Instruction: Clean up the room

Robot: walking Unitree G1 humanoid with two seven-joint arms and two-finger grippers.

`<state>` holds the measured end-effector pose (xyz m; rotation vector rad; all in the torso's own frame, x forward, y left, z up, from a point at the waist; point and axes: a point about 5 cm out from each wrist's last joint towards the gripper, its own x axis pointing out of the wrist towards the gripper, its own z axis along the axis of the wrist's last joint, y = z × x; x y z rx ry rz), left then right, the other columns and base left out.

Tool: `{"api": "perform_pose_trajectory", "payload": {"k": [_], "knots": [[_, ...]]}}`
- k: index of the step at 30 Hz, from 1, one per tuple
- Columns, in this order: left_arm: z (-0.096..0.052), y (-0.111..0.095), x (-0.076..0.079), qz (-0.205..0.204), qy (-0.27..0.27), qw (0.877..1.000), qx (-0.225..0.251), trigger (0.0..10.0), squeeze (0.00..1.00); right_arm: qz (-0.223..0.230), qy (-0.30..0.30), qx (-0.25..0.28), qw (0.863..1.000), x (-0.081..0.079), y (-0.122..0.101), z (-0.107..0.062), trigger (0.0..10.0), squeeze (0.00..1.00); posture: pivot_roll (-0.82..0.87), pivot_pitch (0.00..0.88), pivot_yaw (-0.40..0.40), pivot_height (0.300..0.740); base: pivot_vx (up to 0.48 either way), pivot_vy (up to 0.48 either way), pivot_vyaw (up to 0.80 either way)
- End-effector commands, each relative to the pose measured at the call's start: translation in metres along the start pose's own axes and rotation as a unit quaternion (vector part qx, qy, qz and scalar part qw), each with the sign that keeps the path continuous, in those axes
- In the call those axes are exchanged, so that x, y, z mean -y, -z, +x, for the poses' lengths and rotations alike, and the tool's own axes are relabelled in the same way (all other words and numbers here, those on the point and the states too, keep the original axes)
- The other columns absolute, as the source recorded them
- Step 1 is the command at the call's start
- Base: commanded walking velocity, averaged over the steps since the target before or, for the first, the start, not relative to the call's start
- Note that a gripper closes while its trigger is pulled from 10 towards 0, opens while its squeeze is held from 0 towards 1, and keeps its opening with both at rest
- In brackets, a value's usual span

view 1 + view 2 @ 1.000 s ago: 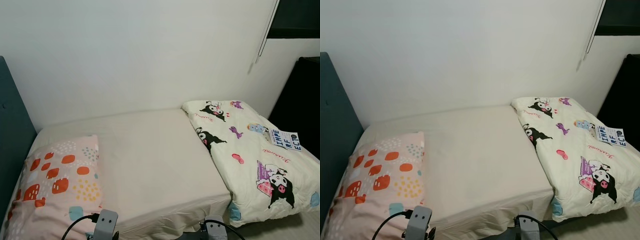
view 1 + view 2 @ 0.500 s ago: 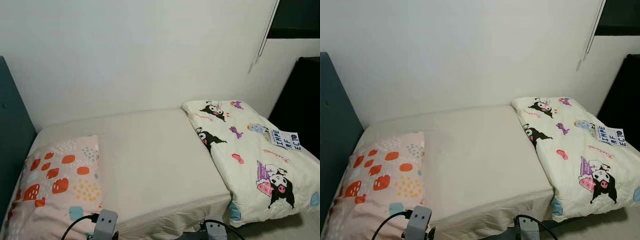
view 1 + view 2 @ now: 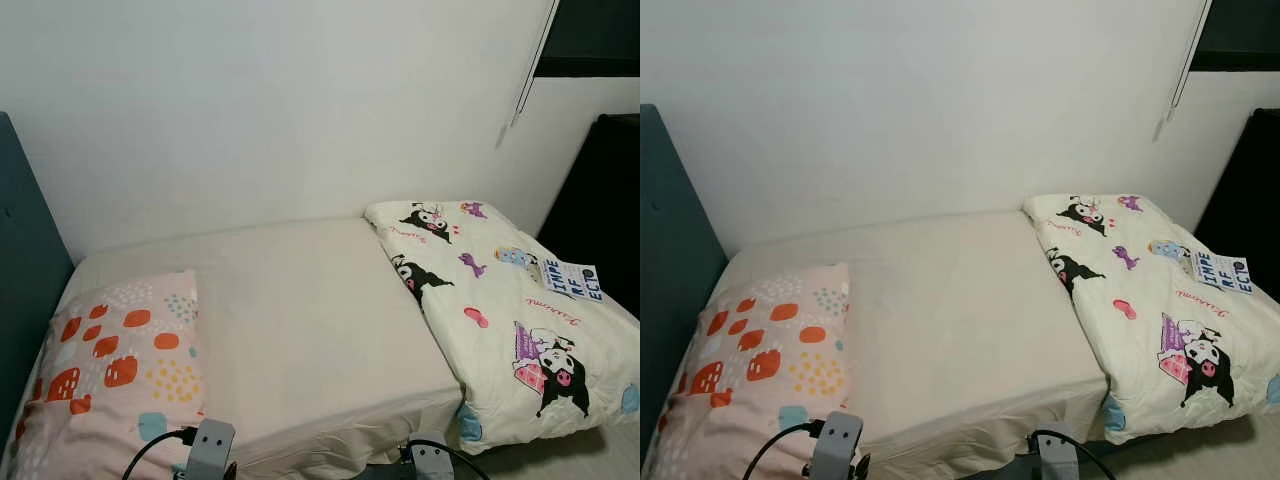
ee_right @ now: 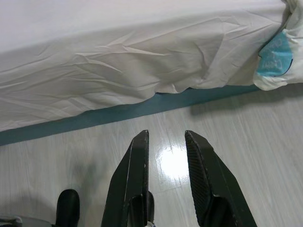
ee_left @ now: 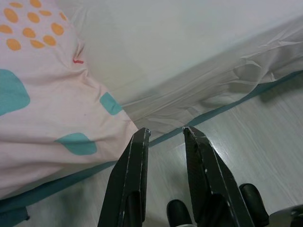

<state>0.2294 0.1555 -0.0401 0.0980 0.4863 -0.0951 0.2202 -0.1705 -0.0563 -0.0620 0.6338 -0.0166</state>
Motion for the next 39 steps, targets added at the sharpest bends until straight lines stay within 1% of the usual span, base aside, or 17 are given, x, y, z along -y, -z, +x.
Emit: {"api": "perform_pose_trajectory", "payload": {"k": [1, 4, 8, 10, 16, 19, 23, 26, 31, 32, 33, 36, 38, 39], "knots": [[-0.001, 0.004, -0.003, 0.003, -0.005, 1.000, -0.008, 10.0, 0.00, -0.003, -0.003, -0.006, 1.000, -0.002, 0.001, 0.000, 10.0, 0.00, 0.05, 0.041, -0.048, 0.740, 0.000, 0.000, 0.00], [0.000, 0.001, 0.001, 0.000, -0.007, 1.000, -0.005, 10.0, 0.00, -0.012, -0.004, -0.008, 1.000, 0.001, 0.000, 0.001, 10.0, 0.00, 0.05, 0.040, -0.071, 0.740, 0.000, 0.000, 0.00], [0.002, -0.001, 0.004, -0.006, -0.011, 1.000, -0.003, 10.0, 0.00, -0.021, -0.004, -0.008, 1.000, 0.005, -0.002, 0.002, 10.0, 0.00, 0.03, 0.041, -0.075, 0.740, 0.000, 0.000, 0.00], [0.003, -0.002, 0.006, -0.009, -0.009, 1.000, -0.001, 10.0, 0.00, -0.028, -0.006, -0.002, 1.000, 0.007, -0.006, 0.003, 10.0, 0.00, 0.02, 0.055, -0.077, 0.740, 0.000, 0.000, 0.00], [0.002, 0.000, 0.006, -0.005, -0.005, 1.000, -0.004, 10.0, 0.00, -0.028, 0.000, 0.001, 1.000, 0.010, -0.008, 0.003, 10.0, 0.00, 0.01, 0.060, -0.067, 0.740, 0.000, 0.000, 0.00], [0.002, 0.000, 0.005, -0.003, -0.007, 1.000, -0.005, 10.0, 0.00, -0.028, 0.003, 0.004, 1.000, 0.010, -0.007, 0.003, 10.0, 0.00, 0.01, 0.064, -0.064, 0.740, 0.000, 0.000, 0.00], [0.001, 0.000, 0.003, -0.002, -0.012, 1.000, -0.005, 10.0, 0.00, -0.022, 0.013, 0.026, 0.999, 0.009, -0.011, 0.002, 10.0, 0.00, 0.02, 0.065, -0.060, 0.740, 0.000, 0.000, 0.00], [0.001, 0.000, 0.001, -0.001, -0.014, 1.000, -0.005, 10.0, 0.00, -0.019, 0.014, 0.028, 0.999, 0.009, -0.012, 0.003, 10.0, 0.00, 0.02, 0.060, -0.060, 0.740, 0.000, 0.000, 0.00], [0.002, 0.000, -0.001, -0.002, -0.020, 1.000, -0.006, 10.0, 0.00, -0.022, 0.011, 0.023, 0.999, 0.008, -0.013, 0.004, 10.0, 0.00, 0.02, 0.060, -0.060, 0.740, 0.000, 0.000, 0.00], [0.003, -0.001, -0.005, -0.003, -0.030, 0.999, -0.012, 10.0, 0.00, -0.029, 0.009, 0.016, 0.999, 0.008, -0.012, 0.004, 10.0, 0.00, 0.02, 0.057, -0.059, 0.740, 0.000, 0.000, 0.00], [0.003, -0.001, -0.005, -0.003, -0.030, 0.999, -0.012, 10.0, 0.00, -0.029, 0.009, 0.016, 0.999, 0.008, -0.012, 0.004, 10.0, 0.00, 0.02, 0.057, -0.059, 0.740, 0.000, 0.000, 0.00], [0.004, 0.002, -0.013, -0.005, -0.038, 0.999, -0.031, 10.0, 0.00, -0.041, 0.010, -0.008, 0.999, 0.006, -0.005, 0.004, 10.0, 0.00, 0.01, 0.052, -0.039, 0.740, 0.000, 0.000, 0.00], [0.004, 0.002, -0.013, -0.005, -0.038, 0.999, -0.031, 10.0, 0.00, -0.041, 0.010, -0.008, 0.999, 0.006, -0.005, 0.004, 10.0, 0.00, 0.01, 0.052, -0.039, 0.740, 0.000, 0.000, 0.00], [0.007, -0.001, -0.015, -0.028, -0.045, 0.998, -0.030, 10.0, 0.00, -0.041, 0.018, -0.008, 0.999, 0.007, -0.005, 0.004, 10.0, 0.00, 0.01, 0.052, -0.015, 0.740, 0.000, 0.000, 0.00]]}}
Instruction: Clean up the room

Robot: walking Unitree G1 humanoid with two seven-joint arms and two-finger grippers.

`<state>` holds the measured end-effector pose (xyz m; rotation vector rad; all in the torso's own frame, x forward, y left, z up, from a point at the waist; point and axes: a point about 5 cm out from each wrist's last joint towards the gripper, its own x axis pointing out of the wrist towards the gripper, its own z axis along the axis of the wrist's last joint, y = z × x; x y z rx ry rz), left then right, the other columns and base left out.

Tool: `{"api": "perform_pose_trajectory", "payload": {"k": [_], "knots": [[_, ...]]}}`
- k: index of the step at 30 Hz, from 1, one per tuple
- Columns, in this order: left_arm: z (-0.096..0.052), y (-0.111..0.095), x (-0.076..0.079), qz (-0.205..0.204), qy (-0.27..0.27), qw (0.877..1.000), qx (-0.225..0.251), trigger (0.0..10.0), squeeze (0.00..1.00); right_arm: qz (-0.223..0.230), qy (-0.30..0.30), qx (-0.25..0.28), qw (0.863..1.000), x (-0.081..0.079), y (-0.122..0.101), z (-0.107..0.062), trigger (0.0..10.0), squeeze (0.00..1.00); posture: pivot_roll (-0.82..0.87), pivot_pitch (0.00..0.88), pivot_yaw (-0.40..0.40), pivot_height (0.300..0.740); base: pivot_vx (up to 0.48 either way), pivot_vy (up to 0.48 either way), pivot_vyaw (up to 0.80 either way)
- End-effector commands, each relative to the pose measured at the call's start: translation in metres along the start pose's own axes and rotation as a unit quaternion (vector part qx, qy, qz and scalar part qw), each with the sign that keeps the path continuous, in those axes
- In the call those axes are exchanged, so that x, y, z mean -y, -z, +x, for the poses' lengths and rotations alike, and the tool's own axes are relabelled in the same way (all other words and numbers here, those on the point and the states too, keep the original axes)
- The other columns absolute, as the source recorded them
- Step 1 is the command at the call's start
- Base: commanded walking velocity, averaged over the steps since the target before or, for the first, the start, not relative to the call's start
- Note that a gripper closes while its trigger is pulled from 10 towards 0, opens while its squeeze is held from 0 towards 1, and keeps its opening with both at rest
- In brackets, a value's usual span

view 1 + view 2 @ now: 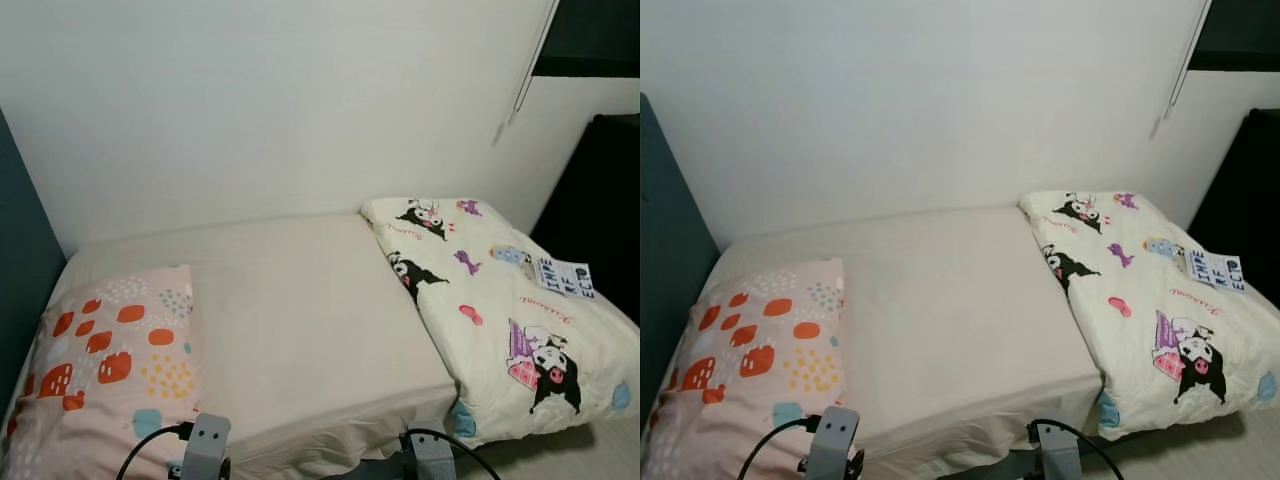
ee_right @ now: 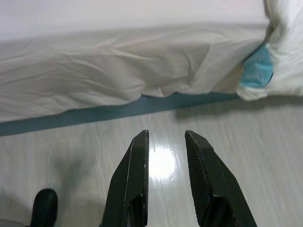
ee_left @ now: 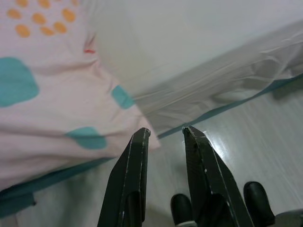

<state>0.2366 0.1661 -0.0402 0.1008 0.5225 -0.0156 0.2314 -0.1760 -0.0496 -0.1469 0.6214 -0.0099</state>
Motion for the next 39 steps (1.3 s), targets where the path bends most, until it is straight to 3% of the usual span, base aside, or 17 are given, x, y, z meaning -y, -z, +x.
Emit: {"api": "perform_pose_trajectory", "payload": {"k": [1, 3, 6, 10, 23, 39], "knots": [[0.001, 0.001, -0.004, -0.019, -0.007, 1.000, -0.011, 10.0, 0.00, -0.001, 0.008, -0.015, 1.000, 0.001, 0.006, -0.002, 10.0, 0.00, 0.01, 0.052, -0.015, 0.740, 0.000, 0.000, 0.00], [0.003, -0.003, -0.003, -0.034, -0.009, 0.999, -0.007, 10.0, 0.00, 0.009, 0.019, -0.008, 1.000, 0.003, 0.005, -0.001, 10.0, 0.00, 0.02, 0.061, -0.019, 0.740, 0.000, 0.000, 0.00], [0.005, -0.007, -0.002, -0.020, 0.000, 1.000, -0.001, 10.0, 0.00, 0.020, 0.025, -0.008, 0.999, 0.006, 0.004, -0.001, 10.0, 0.00, 0.02, 0.062, -0.050, 0.740, 0.000, 0.000, 0.00], [0.006, -0.008, -0.002, -0.035, -0.021, 0.999, -0.003, 10.0, 0.00, 0.008, 0.018, -0.006, 1.000, 0.013, 0.002, 0.000, 10.0, 0.00, 0.04, 0.058, -0.079, 0.740, 0.000, 0.000, 0.00], [0.004, -0.007, -0.010, -0.042, -0.029, 0.999, 0.002, 10.0, 0.00, 0.010, 0.019, -0.016, 1.000, 0.011, 0.004, 0.000, 10.0, 0.00, 0.02, 0.063, -0.064, 0.740, 0.000, 0.000, 0.00], [-0.001, 0.004, -0.010, -0.033, -0.019, 0.999, -0.010, 10.0, 0.00, 0.012, 0.014, -0.062, 0.998, 0.008, 0.027, -0.008, 10.0, 0.00, 0.02, 0.062, -0.052, 0.740, 0.000, 0.000, 0.00]]}}
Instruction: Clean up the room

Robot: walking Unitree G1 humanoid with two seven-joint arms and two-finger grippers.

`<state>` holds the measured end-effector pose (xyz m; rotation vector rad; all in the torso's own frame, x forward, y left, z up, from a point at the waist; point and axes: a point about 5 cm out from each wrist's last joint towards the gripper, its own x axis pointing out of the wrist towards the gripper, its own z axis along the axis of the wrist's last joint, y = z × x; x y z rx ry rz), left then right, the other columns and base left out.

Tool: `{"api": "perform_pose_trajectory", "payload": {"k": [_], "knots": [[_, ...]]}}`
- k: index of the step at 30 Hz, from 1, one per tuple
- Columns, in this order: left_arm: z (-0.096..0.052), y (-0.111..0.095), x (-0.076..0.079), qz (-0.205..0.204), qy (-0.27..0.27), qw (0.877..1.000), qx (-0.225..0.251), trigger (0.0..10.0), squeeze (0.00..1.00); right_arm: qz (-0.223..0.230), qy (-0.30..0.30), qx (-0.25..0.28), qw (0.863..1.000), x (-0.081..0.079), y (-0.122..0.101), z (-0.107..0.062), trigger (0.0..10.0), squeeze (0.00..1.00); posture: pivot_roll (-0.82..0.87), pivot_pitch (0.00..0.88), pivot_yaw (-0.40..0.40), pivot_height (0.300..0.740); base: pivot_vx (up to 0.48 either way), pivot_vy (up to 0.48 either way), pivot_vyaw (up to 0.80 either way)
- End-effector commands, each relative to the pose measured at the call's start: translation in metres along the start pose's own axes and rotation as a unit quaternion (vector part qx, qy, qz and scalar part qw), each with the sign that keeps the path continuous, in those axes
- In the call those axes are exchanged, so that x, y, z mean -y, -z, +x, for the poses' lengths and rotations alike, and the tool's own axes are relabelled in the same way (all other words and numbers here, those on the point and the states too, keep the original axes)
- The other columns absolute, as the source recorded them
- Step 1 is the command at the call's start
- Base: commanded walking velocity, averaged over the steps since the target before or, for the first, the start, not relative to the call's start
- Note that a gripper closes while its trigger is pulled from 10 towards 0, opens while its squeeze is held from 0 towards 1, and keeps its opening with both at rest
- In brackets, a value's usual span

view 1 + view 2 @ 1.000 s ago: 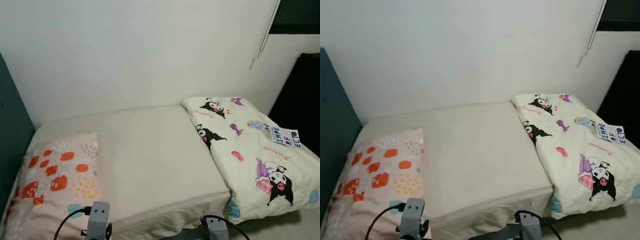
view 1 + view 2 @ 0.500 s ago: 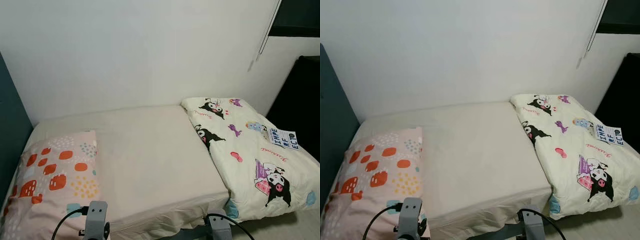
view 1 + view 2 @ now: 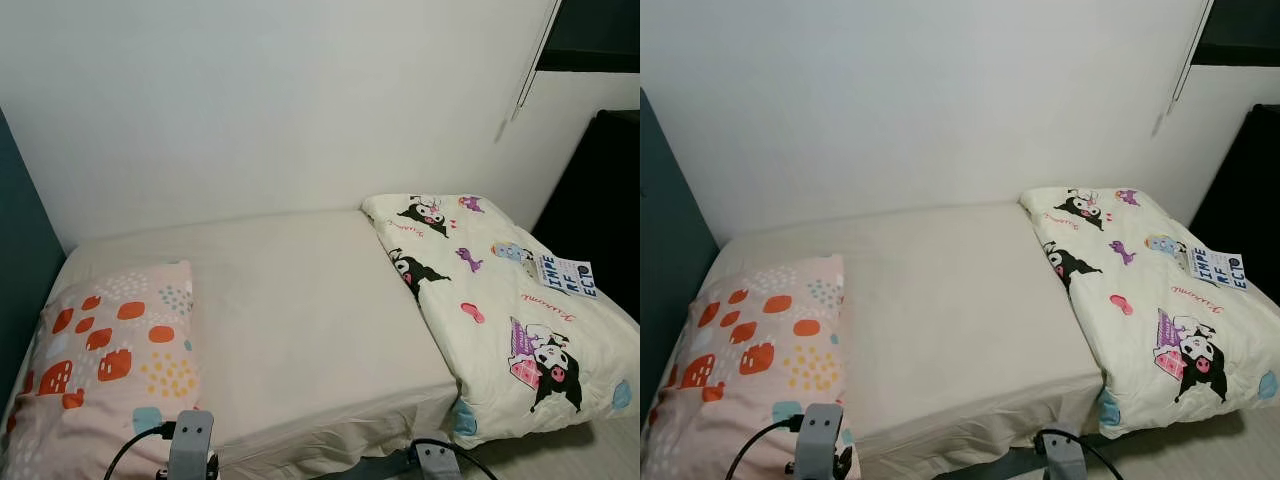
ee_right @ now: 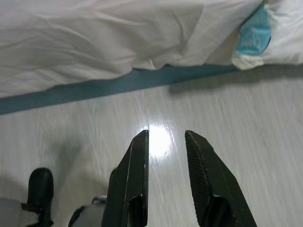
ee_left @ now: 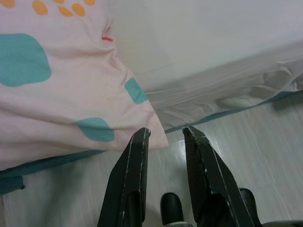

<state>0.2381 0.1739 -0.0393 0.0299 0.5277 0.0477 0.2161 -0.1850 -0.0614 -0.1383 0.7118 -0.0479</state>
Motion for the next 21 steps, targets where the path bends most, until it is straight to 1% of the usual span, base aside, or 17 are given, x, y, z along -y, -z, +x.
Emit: {"api": "perform_pose_trajectory", "payload": {"k": [1, 3, 6, 7, 8, 9, 10, 11, 13, 14, 16, 17, 19, 20, 21], "knots": [[-0.003, 0.006, -0.003, 0.010, 0.003, 1.000, -0.008, 10.0, 0.00, 0.002, 0.001, -0.018, 1.000, 0.002, 0.009, -0.002, 10.0, 0.00, 0.02, 0.062, -0.052, 0.740, 0.000, 0.000, 0.00], [-0.004, 0.009, -0.004, 0.015, 0.004, 1.000, -0.014, 10.0, 0.00, 0.000, 0.001, -0.029, 1.000, 0.002, 0.014, -0.004, 10.0, 0.00, 0.02, 0.085, -0.060, 0.740, 0.000, 0.000, 0.00], [-0.005, 0.010, -0.006, 0.017, 0.004, 1.000, -0.014, 10.0, 0.00, -0.004, -0.008, -0.034, 0.999, 0.000, 0.017, -0.005, 10.0, 0.00, 0.02, 0.087, -0.063, 0.740, 0.000, 0.000, 0.00], [-0.006, 0.012, -0.007, 0.016, 0.005, 1.000, -0.014, 10.0, 0.00, -0.010, -0.013, -0.037, 0.999, -0.002, 0.020, -0.006, 10.0, 0.00, 0.03, 0.140, -0.062, 0.740, 0.000, 0.000, 0.00], [-0.006, 0.012, -0.007, 0.016, 0.005, 1.000, -0.014, 10.0, 0.00, -0.010, -0.013, -0.037, 0.999, -0.002, 0.020, -0.006, 10.0, 0.00, 0.03, 0.140, -0.062, 0.740, 0.000, 0.000, 0.00], [-0.011, 0.018, -0.008, 0.019, 0.009, 1.000, -0.012, 10.0, 0.00, -0.015, -0.020, -0.047, 0.999, -0.004, 0.029, -0.010, 10.0, 0.00, 0.04, 0.127, -0.062, 0.740, 0.000, 0.000, 0.00], [-0.011, 0.018, -0.008, 0.019, 0.009, 1.000, -0.012, 10.0, 0.00, -0.015, -0.020, -0.047, 0.999, -0.004, 0.029, -0.010, 10.0, 0.00, 0.04, 0.127, -0.062, 0.740, 0.000, 0.000, 0.00], [-0.015, 0.022, -0.009, 0.016, 0.007, 1.000, -0.009, 10.0, 0.00, -0.010, -0.020, -0.051, 0.998, -0.005, 0.033, -0.012, 10.0, 0.00, 0.04, 0.130, -0.060, 0.740, 0.000, 0.000, 0.00], [-0.015, 0.022, -0.009, 0.016, 0.007, 1.000, -0.009, 10.0, 0.00, -0.010, -0.020, -0.051, 0.998, -0.005, 0.033, -0.012, 10.0, 0.00, 0.04, 0.130, -0.060, 0.740, 0.000, 0.000, 0.00], [-0.021, 0.029, -0.010, 0.014, 0.007, 1.000, -0.006, 10.0, 0.00, -0.003, -0.020, -0.051, 0.998, -0.007, 0.039, -0.015, 10.0, 0.00, 0.05, 0.109, -0.059, 0.740, 0.000, 0.000, 0.00], [-0.024, 0.032, -0.011, 0.016, 0.007, 1.000, -0.008, 10.0, 0.00, -0.001, -0.020, -0.042, 0.999, -0.008, 0.039, -0.016, 10.0, 0.00, 0.05, 0.099, -0.060, 0.740, 0.000, 0.000, 0.00], [-0.025, 0.035, -0.012, 0.017, 0.010, 1.000, -0.013, 10.0, 0.00, 0.005, -0.017, -0.029, 0.999, -0.010, 0.036, -0.016, 10.0, 0.00, 0.06, 0.077, -0.062, 0.740, 0.000, 0.000, 0.00], [-0.025, 0.035, -0.011, 0.017, 0.010, 1.000, -0.013, 10.0, 0.00, 0.008, -0.014, -0.025, 1.000, -0.010, 0.034, -0.015, 10.0, 0.00, 0.06, 0.077, -0.062, 0.740, 0.000, 0.000, 0.00], [-0.024, 0.033, -0.008, 0.019, 0.019, 1.000, -0.007, 10.0, 0.00, 0.022, -0.004, -0.019, 1.000, -0.008, 0.030, -0.014, 10.0, 0.00, 0.06, 0.062, -0.063, 0.740, 0.000, 0.000, 0.00], [-0.023, 0.031, -0.006, 0.016, 0.019, 1.000, -0.004, 10.0, 0.00, 0.023, -0.003, -0.016, 1.000, -0.008, 0.027, -0.013, 10.0, 0.00, 0.05, 0.044, -0.062, 0.740, 0.000, 0.000, 0.00]]}}
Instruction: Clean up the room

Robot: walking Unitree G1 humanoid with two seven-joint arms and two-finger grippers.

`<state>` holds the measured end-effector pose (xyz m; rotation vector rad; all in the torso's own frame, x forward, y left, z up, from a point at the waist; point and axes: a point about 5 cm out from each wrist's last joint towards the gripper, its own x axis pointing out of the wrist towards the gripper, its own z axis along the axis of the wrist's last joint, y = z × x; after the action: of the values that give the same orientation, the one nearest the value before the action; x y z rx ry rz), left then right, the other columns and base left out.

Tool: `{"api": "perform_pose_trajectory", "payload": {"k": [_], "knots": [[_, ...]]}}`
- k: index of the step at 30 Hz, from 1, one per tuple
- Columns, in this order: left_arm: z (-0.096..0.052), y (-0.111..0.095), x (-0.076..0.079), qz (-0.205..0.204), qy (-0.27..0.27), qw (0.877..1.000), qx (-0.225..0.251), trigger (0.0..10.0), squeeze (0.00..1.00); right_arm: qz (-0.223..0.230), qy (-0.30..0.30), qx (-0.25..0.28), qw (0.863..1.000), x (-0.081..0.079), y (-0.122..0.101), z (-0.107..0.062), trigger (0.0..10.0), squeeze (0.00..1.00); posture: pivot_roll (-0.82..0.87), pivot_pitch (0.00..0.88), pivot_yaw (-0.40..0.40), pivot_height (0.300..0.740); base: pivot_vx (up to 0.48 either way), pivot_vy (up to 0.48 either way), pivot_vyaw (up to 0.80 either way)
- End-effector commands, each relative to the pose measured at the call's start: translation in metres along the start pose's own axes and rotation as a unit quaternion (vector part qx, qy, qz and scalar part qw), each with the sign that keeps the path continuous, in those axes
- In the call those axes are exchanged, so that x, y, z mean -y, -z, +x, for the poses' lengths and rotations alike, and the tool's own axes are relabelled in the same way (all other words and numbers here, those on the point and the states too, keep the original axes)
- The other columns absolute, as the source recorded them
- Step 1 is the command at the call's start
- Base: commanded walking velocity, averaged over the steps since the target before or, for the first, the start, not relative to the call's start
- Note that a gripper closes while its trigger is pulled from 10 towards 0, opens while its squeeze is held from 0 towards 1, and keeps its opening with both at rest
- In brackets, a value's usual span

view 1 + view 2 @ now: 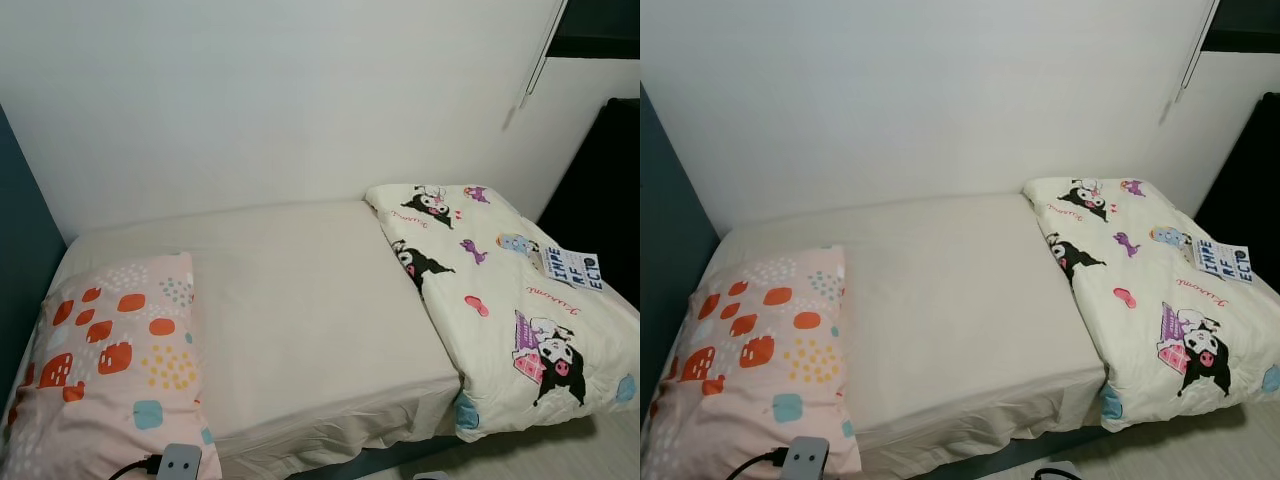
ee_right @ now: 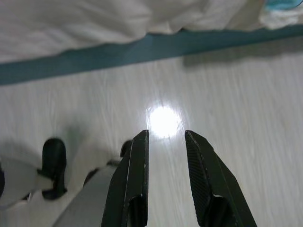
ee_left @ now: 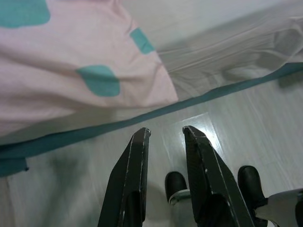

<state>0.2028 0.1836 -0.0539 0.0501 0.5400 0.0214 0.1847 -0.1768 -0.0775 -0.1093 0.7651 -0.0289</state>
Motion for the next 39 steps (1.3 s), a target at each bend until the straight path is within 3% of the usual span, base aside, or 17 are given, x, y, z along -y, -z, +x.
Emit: {"api": "perform_pose_trajectory", "payload": {"k": [1, 7, 14, 29, 39], "knots": [[0.000, 0.000, 0.004, 0.003, 0.009, 1.000, 0.002, 10.0, 0.00, 0.014, 0.012, 0.011, 1.000, 0.002, -0.004, 0.001, 10.0, 0.00, 0.05, 0.044, -0.062, 0.740, 0.000, 0.000, 0.00], [0.003, -0.003, 0.011, -0.004, 0.014, 1.000, 0.003, 10.0, 0.00, 0.009, 0.007, 0.034, 0.999, 0.000, -0.019, 0.005, 10.0, 0.00, 0.04, 0.000, -0.059, 0.740, 0.000, 0.000, 0.00], [0.002, -0.003, 0.017, 0.006, 0.037, 0.999, 0.008, 10.0, 0.00, 0.003, 0.013, 0.017, 1.000, 0.001, -0.009, 0.003, 10.0, 0.00, 0.04, 0.000, -0.062, 0.740, 0.000, 0.000, 0.00], [0.002, 0.002, 0.001, 0.003, -0.003, 1.000, -0.008, 10.0, 0.00, -0.002, 0.010, 0.007, 1.000, -0.003, -0.006, 0.002, 10.0, 0.00, 0.05, 0.000, -0.067, 0.740, 0.000, 0.000, 0.00], [0.001, 0.007, 0.007, 0.008, -0.002, 1.000, -0.026, 10.0, 0.00, -0.015, 0.003, -0.009, 1.000, -0.006, 0.002, 0.000, 10.0, 0.00, 0.06, 0.000, -0.073, 0.740, 0.000, 0.000, 0.00]]}}
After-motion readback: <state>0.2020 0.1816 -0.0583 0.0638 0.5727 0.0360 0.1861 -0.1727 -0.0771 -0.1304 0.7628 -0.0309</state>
